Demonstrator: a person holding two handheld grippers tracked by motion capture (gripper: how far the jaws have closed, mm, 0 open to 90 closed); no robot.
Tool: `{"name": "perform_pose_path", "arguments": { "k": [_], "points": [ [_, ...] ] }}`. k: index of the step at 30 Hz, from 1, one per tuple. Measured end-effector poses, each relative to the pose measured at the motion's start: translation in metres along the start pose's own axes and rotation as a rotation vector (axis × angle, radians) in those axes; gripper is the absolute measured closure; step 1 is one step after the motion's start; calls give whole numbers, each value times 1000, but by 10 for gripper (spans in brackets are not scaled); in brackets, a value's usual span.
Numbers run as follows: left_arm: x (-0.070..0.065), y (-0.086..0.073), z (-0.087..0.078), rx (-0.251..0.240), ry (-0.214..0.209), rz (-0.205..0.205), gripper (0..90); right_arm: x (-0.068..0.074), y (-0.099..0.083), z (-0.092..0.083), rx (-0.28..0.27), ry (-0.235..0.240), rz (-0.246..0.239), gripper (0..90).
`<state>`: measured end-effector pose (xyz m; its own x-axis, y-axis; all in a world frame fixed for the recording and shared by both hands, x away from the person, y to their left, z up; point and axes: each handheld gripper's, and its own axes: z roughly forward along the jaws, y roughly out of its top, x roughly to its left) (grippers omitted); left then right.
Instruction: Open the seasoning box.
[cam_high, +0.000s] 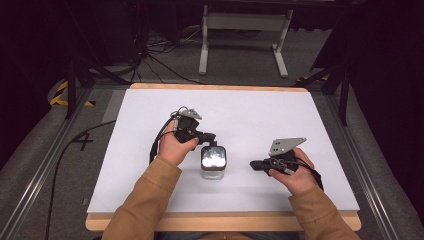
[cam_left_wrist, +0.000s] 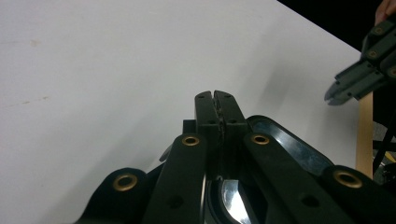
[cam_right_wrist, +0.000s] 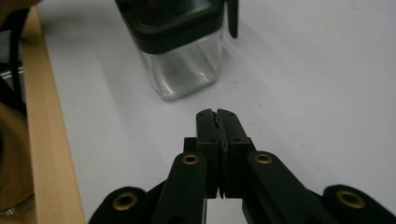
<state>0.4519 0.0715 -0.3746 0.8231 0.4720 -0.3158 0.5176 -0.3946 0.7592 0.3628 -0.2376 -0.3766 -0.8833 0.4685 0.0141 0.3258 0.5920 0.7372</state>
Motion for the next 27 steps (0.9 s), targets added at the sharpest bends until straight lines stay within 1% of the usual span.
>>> {"name": "perform_pose_path", "arguments": {
  "k": [4,6,8,11,13,15,17,18,19,20,22,23,26,27],
  "points": [
    [1,0,1,-9,-6,-10,898,15,10,9,-33,46,-29,898],
    [1,-1,1,-10,-8,-13,897,22,13,14,-39,57,-40,899],
    [1,-1,1,-12,-13,-17,897,26,16,19,-47,69,-49,899],
    [2,-1,1,-15,-15,-16,896,29,17,21,-52,77,-50,899],
    [3,-1,1,-14,-18,-18,896,34,20,29,-60,89,-55,899],
    [3,-1,1,-16,-18,-20,896,36,21,33,-63,81,-65,899],
    [3,-2,2,-18,-21,-22,896,37,20,37,-75,79,-60,900],
    [3,-2,2,-17,-21,-19,895,37,20,38,-79,67,-55,900],
    [3,-2,2,-19,-24,-20,894,38,19,41,-78,46,-54,900],
    [4,-2,2,-22,-25,-23,895,38,19,42,-89,39,-53,900],
    [4,-2,2,-22,-26,-25,895,38,19,43,-122,37,-44,900],
    [4,-2,2,-22,-26,-25,895,38,19,43,-122,37,-44,900],
    [5,-3,2,-24,-25,-22,895,37,21,42,-160,40,-29,900],
    [5,-3,2,-25,-24,-21,896,37,22,42,-164,39,-24,900]
  ]
}}
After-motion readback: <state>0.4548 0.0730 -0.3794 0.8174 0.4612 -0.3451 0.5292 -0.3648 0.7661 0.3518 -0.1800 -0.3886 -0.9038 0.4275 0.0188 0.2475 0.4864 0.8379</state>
